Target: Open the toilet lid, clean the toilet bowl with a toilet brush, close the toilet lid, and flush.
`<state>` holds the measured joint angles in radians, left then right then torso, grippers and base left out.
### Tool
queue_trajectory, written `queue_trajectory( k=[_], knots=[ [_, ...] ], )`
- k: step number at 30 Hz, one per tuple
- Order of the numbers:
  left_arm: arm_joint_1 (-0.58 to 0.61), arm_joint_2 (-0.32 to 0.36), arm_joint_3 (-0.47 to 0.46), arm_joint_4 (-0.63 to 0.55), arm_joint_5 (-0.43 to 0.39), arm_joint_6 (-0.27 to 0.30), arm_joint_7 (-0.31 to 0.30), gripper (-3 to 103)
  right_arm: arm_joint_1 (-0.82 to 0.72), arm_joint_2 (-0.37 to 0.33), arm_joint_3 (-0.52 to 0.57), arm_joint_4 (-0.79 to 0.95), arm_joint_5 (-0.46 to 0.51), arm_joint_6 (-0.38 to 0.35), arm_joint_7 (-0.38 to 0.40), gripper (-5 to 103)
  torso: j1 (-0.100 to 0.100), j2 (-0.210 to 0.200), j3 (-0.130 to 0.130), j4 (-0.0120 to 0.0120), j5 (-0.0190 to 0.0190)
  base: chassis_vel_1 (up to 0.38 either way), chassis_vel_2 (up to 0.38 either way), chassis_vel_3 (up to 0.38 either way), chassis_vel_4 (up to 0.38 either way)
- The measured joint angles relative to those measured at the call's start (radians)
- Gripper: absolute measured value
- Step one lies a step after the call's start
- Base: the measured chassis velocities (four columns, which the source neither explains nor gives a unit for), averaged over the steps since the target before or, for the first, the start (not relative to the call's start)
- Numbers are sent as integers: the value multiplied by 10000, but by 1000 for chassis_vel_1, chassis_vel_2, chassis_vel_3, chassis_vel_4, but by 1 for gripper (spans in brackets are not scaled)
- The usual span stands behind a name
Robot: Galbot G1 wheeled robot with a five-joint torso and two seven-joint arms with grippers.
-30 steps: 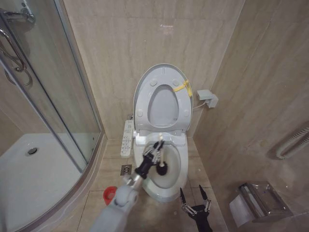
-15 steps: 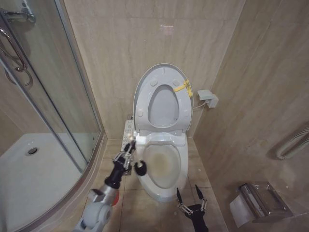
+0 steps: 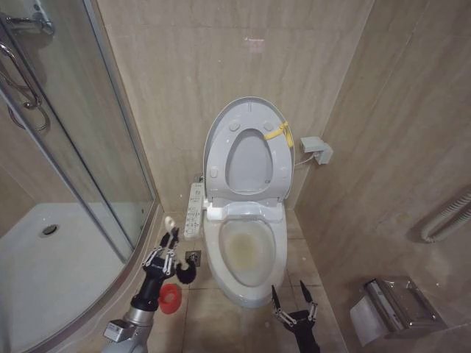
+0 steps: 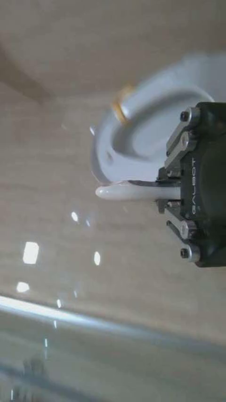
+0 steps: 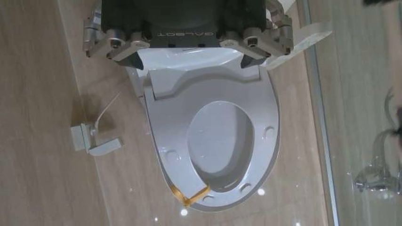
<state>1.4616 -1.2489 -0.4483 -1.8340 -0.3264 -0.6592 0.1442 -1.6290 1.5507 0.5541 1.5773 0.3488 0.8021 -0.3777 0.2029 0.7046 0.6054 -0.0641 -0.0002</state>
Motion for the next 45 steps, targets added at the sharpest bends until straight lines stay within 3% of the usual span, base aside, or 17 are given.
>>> queue_trajectory(
  k=[5, 8, 18, 26, 45],
  knots=[
    [-155, -171, -674, 1092, 186, 132, -574, 16, 124, -33, -16, -108, 73, -6, 0, 100, 0, 0, 0, 1, 1, 0, 0, 0, 0],
    [-256, -176, -906, 1595, 108, 132, -610, 16, 190, -50, -38, -161, 93, -15, 0, 100, 0, -1, 1, 1, 0, 0, 0, 0, 0],
    [-970, -357, -1468, 3349, -417, -154, -110, 16, 252, -106, -105, -309, 151, -12, -49, 100, 0, -1, 0, 1, 2, 0, 0, 0, 0],
    [-2129, -657, -1059, 5238, -767, 21, 314, 16, 363, -161, -153, -423, 145, -12, -88, 100, 1, -1, 1, 1, 1, 0, 0, 0, 0],
    [-3998, -1050, -949, 7797, -319, 117, 400, 16, 340, -245, -183, -534, 270, 23, -168, 100, 1, -1, 1, -1, 3, 0, 0, 0, 0]
  ],
)
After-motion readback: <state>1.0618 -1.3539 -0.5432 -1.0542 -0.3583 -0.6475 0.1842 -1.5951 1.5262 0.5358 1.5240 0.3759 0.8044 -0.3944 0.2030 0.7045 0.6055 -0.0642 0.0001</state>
